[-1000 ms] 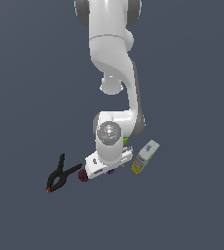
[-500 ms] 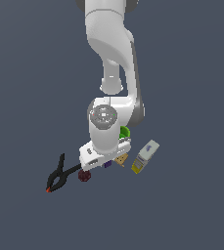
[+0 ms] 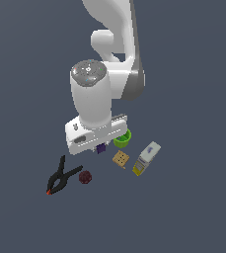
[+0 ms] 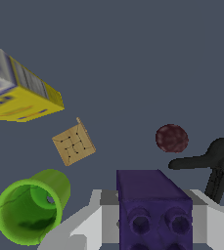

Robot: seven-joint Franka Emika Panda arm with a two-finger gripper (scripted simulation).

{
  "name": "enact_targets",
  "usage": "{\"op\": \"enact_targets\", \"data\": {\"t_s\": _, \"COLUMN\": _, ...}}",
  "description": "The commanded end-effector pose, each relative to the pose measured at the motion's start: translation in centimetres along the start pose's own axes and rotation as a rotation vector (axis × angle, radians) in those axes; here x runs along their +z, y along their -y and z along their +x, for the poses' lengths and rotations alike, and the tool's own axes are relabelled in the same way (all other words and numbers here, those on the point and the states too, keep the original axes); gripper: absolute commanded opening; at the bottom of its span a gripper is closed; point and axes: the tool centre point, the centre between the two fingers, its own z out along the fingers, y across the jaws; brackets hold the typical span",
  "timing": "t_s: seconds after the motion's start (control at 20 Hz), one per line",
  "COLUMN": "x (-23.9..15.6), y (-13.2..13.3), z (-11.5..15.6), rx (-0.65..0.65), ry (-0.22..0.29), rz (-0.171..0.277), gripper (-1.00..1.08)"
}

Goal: Pick up a designated object from a clutter of objects.

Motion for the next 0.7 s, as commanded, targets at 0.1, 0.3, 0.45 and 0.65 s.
{"op": "enact_targets", "data": {"t_s": 0.1, "x": -5.4, "y": -0.7, "z": -1.6, "rx": 0.0, "ry": 0.0, "rz": 0.001, "gripper": -1.0}}
{"op": "enact_targets", "data": {"t_s": 0.3, "x": -9.8, "y": -1.3, "z": -2.9, "rx": 0.0, "ry": 0.001, "rz": 0.002, "gripper": -1.0}}
{"op": "enact_targets", "data": {"t_s": 0.45, "x": -12.7, "y": -1.7, "z": -3.6, "rx": 0.0, "ry": 0.001, "rz": 0.002, "gripper": -1.0}}
{"op": "enact_targets", "data": {"t_s": 0.65, "x": -15.9, "y": -2.2, "z": -4.5, "rx": 0.0, "ry": 0.002, "rz": 0.002, "gripper": -1.0}}
